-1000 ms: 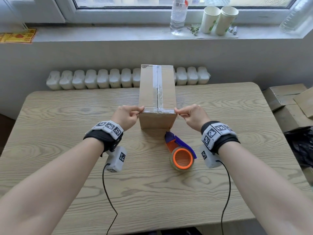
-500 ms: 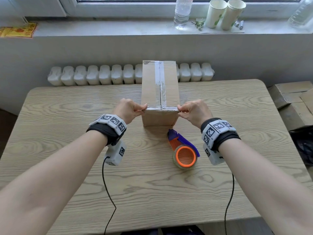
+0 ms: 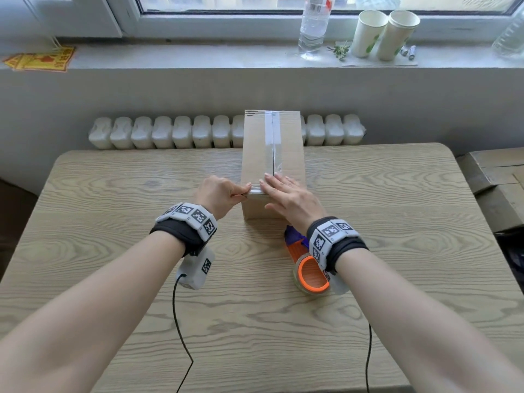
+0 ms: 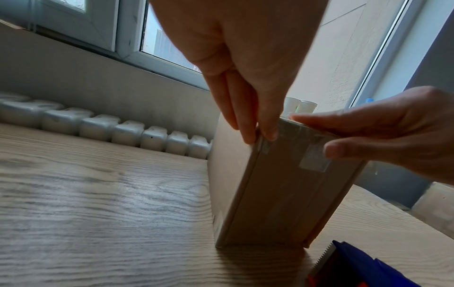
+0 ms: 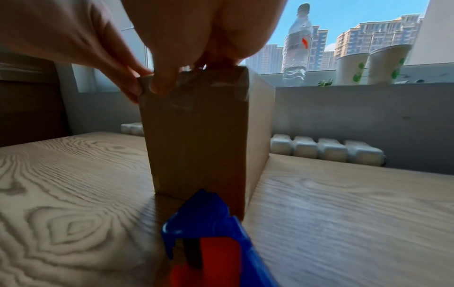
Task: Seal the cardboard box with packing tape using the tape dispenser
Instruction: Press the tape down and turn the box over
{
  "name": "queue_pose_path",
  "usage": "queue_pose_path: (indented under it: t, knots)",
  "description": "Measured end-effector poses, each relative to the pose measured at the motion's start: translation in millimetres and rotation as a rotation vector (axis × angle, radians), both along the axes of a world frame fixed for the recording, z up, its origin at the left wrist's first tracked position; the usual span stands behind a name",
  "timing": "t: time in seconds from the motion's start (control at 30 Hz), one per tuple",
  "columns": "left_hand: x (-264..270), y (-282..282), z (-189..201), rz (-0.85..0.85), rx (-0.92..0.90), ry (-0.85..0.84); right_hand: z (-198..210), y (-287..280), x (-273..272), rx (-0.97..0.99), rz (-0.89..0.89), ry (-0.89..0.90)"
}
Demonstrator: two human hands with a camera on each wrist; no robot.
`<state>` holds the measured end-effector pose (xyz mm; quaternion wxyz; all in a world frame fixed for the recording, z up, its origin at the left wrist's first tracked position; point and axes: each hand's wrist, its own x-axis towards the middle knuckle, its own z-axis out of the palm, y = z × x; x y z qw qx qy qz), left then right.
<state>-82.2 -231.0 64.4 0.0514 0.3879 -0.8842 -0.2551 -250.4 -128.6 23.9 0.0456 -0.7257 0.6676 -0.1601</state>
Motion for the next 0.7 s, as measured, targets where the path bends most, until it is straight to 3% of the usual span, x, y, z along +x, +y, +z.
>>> queue_pose_path:
  t: [0.3,0.57,0.7]
  knots:
    - [-4.5,0.1,-1.6,0.042,0.020,-0.021,0.5,-0.9,-7.4,-0.045,0.014,-0.001]
    - [-4.3,5.5,-3.4,0.074,0.020,0.014,14.7,5.7,-19.2,0.118,-0.044,-0.042]
    - [-1.3,6.6,-3.0,0.103,0.063,0.017,24.1,32.0,-43.5,-0.061,-0.192,0.060]
